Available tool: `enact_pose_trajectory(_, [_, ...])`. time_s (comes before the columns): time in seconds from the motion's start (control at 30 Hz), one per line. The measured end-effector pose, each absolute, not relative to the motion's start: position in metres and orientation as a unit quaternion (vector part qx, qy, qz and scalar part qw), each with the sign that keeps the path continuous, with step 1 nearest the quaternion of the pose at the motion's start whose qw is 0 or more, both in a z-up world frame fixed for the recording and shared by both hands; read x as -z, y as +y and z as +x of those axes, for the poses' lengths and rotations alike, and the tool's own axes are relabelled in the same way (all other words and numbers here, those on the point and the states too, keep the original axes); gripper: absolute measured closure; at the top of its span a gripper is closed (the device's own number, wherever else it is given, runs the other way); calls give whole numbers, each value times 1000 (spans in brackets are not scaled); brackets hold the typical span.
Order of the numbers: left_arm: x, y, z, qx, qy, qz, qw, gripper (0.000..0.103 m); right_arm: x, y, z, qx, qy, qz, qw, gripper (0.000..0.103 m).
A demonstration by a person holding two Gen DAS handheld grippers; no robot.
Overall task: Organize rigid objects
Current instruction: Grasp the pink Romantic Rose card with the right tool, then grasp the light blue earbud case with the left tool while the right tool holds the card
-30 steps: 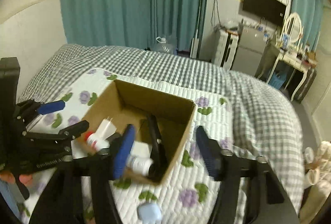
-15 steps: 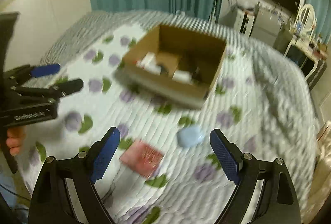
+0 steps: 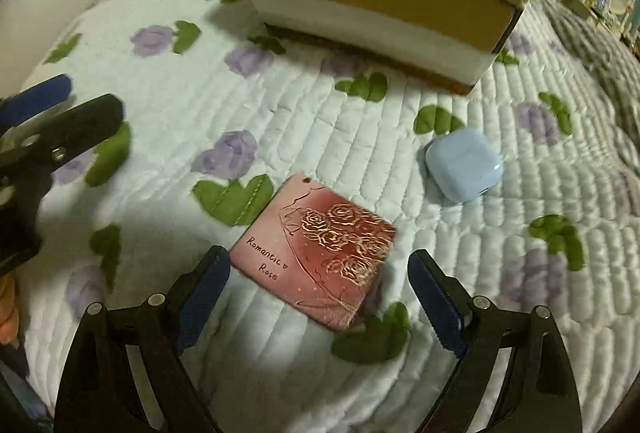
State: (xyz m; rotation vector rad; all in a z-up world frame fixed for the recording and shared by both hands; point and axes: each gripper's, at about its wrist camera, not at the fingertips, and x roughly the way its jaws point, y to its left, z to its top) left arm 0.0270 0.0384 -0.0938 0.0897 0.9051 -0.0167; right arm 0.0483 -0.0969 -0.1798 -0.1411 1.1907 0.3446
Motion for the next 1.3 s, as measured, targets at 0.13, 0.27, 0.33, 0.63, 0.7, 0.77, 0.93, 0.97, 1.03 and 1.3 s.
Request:
enact_pose_trajectory(0.13, [97, 45, 28, 20, 444, 22, 895, 20, 191, -99, 55, -156, 571, -45, 805, 11])
enact_pose_trajectory(0.27, [95, 50, 27, 24, 447, 5, 894, 20, 187, -101, 54, -161, 555, -40, 815, 16])
enact_pose_trajectory(0.33, [92, 50, 26, 19, 445, 6, 895, 20, 181, -102, 50, -161, 545, -47, 821, 21])
enact_pose_trajectory(0.63, [69, 13, 37, 15, 432, 13, 902, 20, 106, -152, 43, -142, 487, -66, 859, 27])
enact_pose_trajectory(0.7, [67, -5, 44, 25, 433, 12, 901, 20, 97, -168, 49, -135, 482, -64, 863, 28])
enact_pose_trajectory(0.77, [68, -24, 51, 36, 436, 16, 899, 20, 90, -186, 58, -122, 481, -68, 866, 29])
enact_pose_trajectory(0.93, [86, -79, 71, 66, 459, 28, 886, 20, 86, -223, 70, -100, 468, -101, 872, 29])
enact_pose_trajectory(0.97, [92, -87, 75, 72, 468, 30, 881, 20, 86, -229, 73, -94, 463, -111, 874, 30])
enact_pose_trajectory(1.03, [106, -106, 84, 82, 491, 40, 866, 20, 86, -244, 79, -90, 462, -113, 875, 30])
enact_pose_trajectory(1.3, [153, -147, 113, 88, 534, 81, 837, 20, 91, -275, 99, -125, 467, -94, 870, 30])
